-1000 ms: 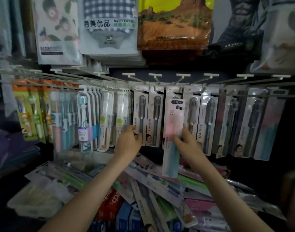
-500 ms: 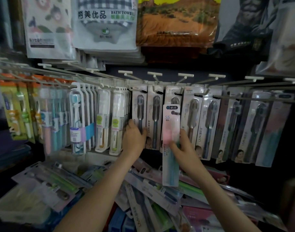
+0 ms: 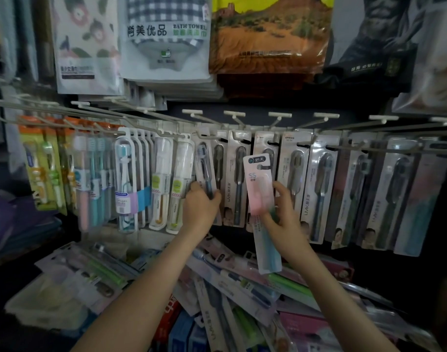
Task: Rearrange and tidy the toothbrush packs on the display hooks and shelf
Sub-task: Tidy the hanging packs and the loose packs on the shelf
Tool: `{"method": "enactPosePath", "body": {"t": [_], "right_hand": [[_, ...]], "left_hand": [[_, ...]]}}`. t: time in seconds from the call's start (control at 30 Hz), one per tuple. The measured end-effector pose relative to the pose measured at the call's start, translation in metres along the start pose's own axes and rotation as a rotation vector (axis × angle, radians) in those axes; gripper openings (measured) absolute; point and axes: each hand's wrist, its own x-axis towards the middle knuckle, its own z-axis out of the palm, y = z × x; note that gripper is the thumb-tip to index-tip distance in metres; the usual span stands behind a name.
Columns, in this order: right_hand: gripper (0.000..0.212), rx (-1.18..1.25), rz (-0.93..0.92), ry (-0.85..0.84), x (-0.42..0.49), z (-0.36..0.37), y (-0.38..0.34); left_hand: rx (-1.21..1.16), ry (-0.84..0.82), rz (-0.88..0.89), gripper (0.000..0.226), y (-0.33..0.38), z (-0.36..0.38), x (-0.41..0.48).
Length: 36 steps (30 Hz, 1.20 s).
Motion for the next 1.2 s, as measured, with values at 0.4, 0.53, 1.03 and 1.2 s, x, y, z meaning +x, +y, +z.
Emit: {"method": "enactPosePath", "body": {"t": [0.4, 0.53, 1.03, 1.2], "right_hand": [[0.055, 0.06, 0.053, 0.068, -0.004, -0.011, 0.009], [0.053, 0.077, 0.057, 0.065, -0.002, -0.009, 0.011], [0.058, -0.414, 0.093, -0.393, 0.005, 0.016, 0.031], [0.055, -0.517, 0.07, -0.577, 0.008, 0.034, 0.038]], "left_hand": [[0.148, 0.033, 0.144, 0.037, -0.009, -0.008, -0.007], [0.181, 0.033, 0.184, 0.051, -0.011, -0.006, -0.008], [0.218, -0.196, 0.2, 0.07, -0.012, -0.031, -0.045], [0.326, -0.297, 0.363, 0.066, -0.045, -0.042, -0.068]]}}
